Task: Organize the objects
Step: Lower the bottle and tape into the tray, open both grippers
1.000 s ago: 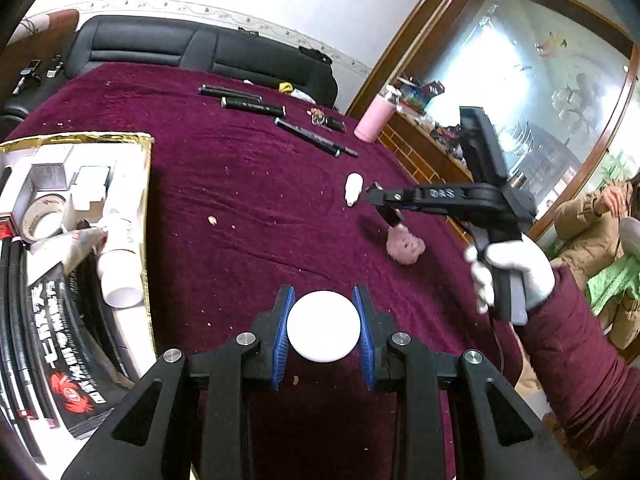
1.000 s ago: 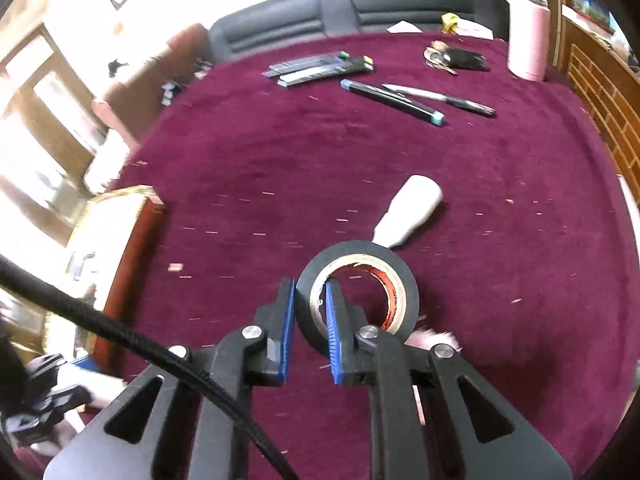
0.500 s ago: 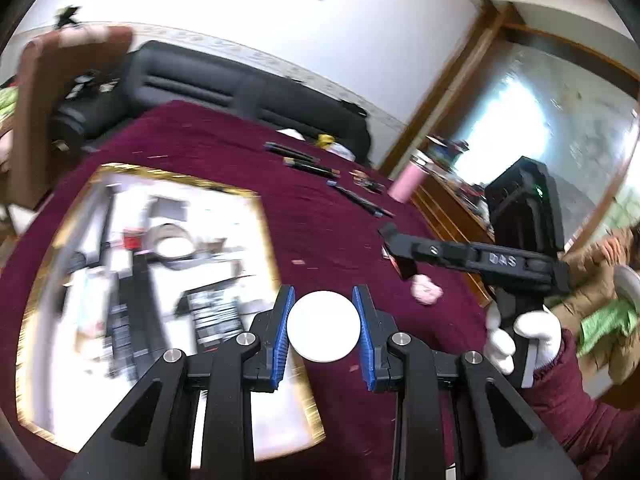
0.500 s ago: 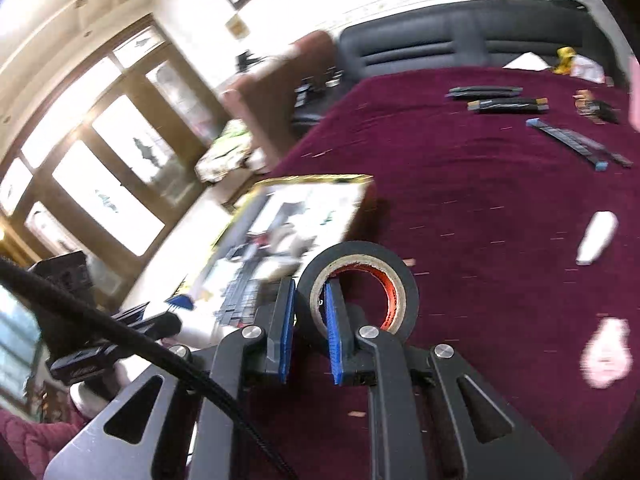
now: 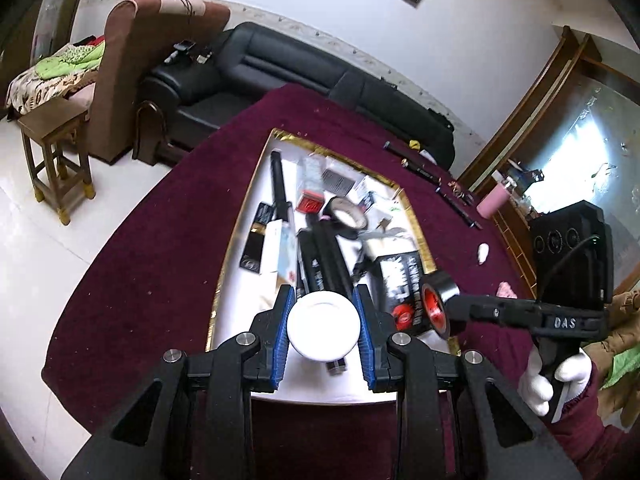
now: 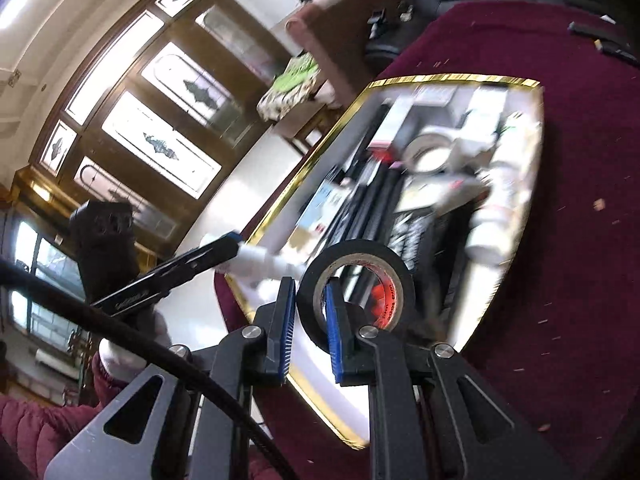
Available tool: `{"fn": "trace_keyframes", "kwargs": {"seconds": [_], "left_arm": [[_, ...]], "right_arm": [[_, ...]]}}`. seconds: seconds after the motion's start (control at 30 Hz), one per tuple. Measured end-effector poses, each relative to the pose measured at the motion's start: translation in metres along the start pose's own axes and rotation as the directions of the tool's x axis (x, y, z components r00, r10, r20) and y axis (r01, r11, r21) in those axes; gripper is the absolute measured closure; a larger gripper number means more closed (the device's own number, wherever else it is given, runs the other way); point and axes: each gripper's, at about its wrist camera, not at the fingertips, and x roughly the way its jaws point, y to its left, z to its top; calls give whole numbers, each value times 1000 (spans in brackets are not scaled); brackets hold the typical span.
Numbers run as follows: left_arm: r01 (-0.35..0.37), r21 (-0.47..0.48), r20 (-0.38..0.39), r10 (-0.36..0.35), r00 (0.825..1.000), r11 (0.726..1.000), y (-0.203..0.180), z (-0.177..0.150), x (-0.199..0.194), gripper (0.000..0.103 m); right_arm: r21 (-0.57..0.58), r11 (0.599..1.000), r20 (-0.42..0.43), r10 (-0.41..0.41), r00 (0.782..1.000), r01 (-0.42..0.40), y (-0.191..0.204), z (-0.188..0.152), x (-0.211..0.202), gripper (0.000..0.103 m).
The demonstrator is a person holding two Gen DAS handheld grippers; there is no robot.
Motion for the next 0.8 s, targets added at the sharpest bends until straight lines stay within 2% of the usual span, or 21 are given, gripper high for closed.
{"fn": "trace_keyframes", "kwargs": {"seconds": [0.23, 0.4, 0.47, 0.53, 0.57, 0.63, 0.73, 0.8], "left_arm": [[2, -19, -19, -2, 1000, 1000, 18, -2, 2, 77], [-55, 3, -26, 55, 998, 998, 22, -1, 2, 72], [-78, 16, -21, 78, 997, 997, 24, 0, 2, 59], [-61, 23, -11, 61, 998, 998, 24, 2, 0, 54], [-64, 32, 0, 64, 998, 997, 23, 3, -2, 45], [-72, 52, 24, 71, 997, 996, 20, 7, -7, 36], [-38, 52, 58, 35, 998, 998, 17, 12, -15, 36], [-21, 41, 78, 18, 997, 999, 18, 14, -20, 36]], "right_arm": [[-18, 1000, -88, -14, 996, 12, 7, -9, 37, 89], [-51, 997, -100, -56, 993, 51, 11, -10, 49, 88], [-69, 995, -93, -74, 993, 68, 15, -10, 48, 87], [-78, 994, -87, -80, 993, 73, 17, -9, 47, 80], [-80, 994, -83, -83, 993, 77, 17, -8, 45, 80], [-82, 993, -77, -90, 993, 83, 19, -7, 41, 80], [-74, 994, -37, -82, 996, 80, 22, -4, 29, 79], [-55, 996, -15, -67, 998, 66, 18, -4, 21, 75]]}}
